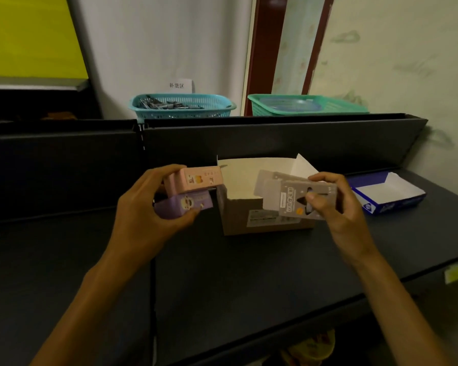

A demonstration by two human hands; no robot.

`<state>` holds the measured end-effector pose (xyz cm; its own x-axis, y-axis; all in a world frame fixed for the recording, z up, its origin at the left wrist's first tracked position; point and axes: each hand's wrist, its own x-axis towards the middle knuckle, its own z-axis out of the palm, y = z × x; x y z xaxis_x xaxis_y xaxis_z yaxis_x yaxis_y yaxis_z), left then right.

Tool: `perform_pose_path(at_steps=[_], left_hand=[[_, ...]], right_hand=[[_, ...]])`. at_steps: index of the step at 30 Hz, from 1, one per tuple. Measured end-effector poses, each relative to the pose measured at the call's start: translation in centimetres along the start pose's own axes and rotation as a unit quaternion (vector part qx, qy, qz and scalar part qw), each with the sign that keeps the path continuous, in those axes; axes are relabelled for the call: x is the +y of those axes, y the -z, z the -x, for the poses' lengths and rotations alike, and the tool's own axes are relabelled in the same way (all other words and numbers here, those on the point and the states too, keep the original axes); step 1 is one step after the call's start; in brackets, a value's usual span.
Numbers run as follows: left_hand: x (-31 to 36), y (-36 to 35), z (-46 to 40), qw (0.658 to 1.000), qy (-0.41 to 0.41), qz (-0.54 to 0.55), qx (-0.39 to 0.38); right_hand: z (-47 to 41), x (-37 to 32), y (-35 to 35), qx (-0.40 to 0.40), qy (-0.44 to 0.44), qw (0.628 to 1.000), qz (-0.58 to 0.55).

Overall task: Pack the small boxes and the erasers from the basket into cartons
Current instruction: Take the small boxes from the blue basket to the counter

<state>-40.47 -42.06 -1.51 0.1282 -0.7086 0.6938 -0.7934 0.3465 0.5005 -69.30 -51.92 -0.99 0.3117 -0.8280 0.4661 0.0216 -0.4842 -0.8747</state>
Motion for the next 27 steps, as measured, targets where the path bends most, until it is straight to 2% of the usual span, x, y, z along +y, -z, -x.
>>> perform_pose_path(at_steps=[8,12,17,22,27], left_hand=[[0.6,-2.9,0.6,0.995,0.069,-0.068,0.029],[0.6,-2.7,2.2,0.989,0.106,-0.098,0.042],[-0.9,-0.7,5.0,0.973,0.156,-0.163,0.048],[-2.2,1.0,7.3,0.964,0.205,-0.160,0.053],[-3.1,2.1,7.9,0.965,0.208,-0.157,0.027]], right_hand=[[-2.8,1.0,1.0,-0.120,0.017,0.992,-0.044],[-2.2,1.0,-1.3,-0.202,0.030,0.975,-0.091],[-0.6,1.9,-5.9,-0.273,-0.006,0.956,-0.110],[0.7,3.4,-9.7,-0.267,-0.024,0.961,-0.071],[1.5,5.2,-12.3,-0.210,-0.018,0.977,0.030]])
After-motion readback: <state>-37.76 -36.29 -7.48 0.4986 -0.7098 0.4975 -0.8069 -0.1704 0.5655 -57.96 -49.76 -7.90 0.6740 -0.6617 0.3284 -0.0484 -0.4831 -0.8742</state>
